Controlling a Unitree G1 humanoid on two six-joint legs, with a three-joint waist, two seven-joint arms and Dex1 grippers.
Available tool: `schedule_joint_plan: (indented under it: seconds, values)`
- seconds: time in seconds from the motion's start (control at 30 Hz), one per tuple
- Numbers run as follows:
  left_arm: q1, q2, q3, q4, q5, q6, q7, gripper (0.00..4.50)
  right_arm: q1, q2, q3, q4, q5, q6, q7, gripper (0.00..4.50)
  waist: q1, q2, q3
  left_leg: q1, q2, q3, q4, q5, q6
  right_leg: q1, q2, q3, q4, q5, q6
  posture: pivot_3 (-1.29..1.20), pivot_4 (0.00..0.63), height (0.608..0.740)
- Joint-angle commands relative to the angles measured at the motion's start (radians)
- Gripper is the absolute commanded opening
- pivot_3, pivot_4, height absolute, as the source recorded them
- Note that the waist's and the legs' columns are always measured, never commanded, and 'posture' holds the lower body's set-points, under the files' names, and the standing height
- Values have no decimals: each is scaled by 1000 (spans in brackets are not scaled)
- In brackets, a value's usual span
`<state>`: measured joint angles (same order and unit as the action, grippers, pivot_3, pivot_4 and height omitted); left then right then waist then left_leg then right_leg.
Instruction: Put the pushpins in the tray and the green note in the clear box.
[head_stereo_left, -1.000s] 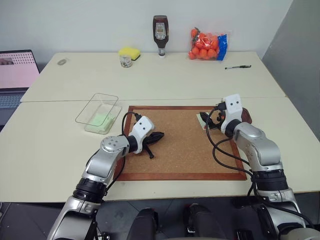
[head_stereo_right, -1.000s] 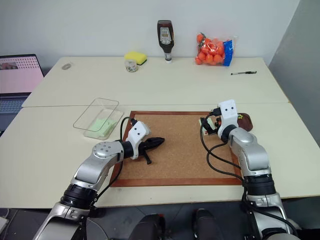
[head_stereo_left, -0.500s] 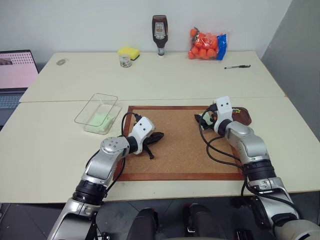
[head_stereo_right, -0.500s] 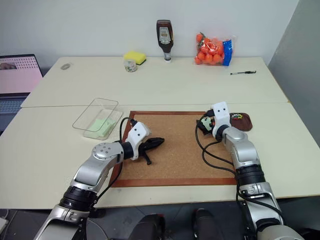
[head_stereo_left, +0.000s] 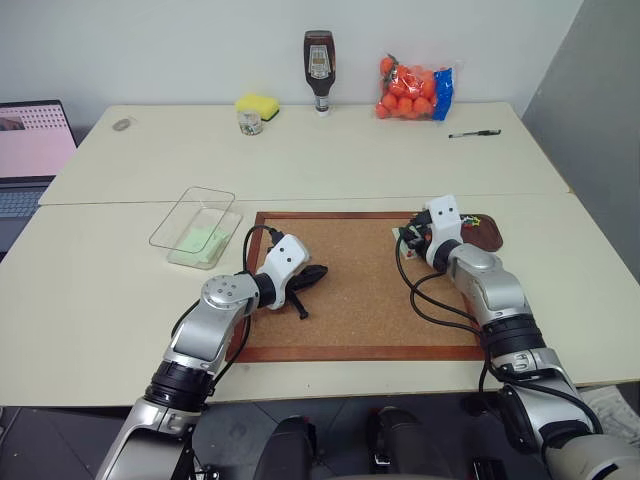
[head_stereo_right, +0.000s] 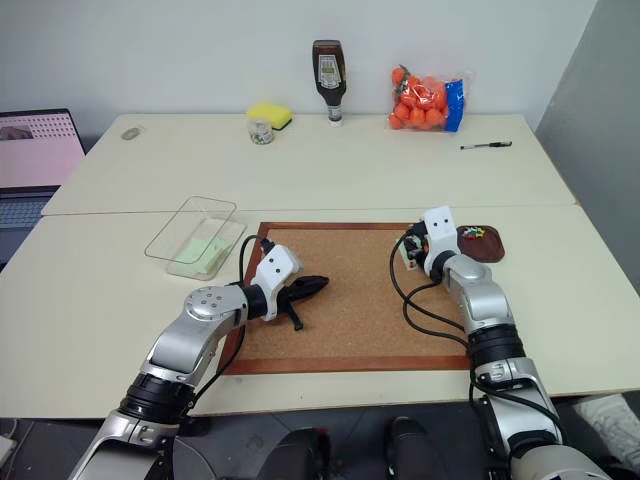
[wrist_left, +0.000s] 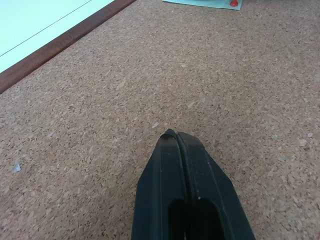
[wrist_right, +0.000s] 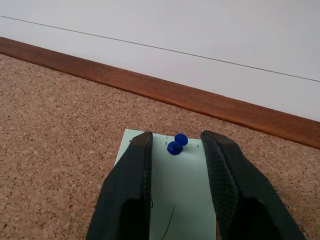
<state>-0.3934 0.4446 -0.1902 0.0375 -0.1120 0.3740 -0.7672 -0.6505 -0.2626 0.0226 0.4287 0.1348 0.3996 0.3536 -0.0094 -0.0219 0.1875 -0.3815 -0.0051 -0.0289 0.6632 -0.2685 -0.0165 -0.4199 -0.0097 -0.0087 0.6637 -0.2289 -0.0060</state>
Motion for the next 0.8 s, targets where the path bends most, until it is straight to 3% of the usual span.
schedule_joint_plan:
  seconds: [0.03, 0.17, 0.8]
  values:
    - [14, 4, -10, -27, 3, -1, -9, 0, -30, 2, -13, -23, -5, -24, 4, 703, 0, 0, 0, 0, 0, 0, 0, 0, 0, 0, 0, 0, 0, 0, 0, 0, 150, 740]
    - [16, 5, -11, -29, 4, -2, -10, 0, -27, 4, -14, -35, -5, -28, 1, 64, 0, 0, 0, 0, 0, 0, 0, 0, 0, 0, 0, 0, 0, 0, 0, 0, 150, 740]
    - [47, 21, -41, -39, 33, 34, -22, 0, 57, 43, -45, -253, 28, 3, -20, 64, -10, 0, 0, 1, 0, 0, 0, 0, 0, 0, 0, 0, 0, 0, 0, 0, 150, 740]
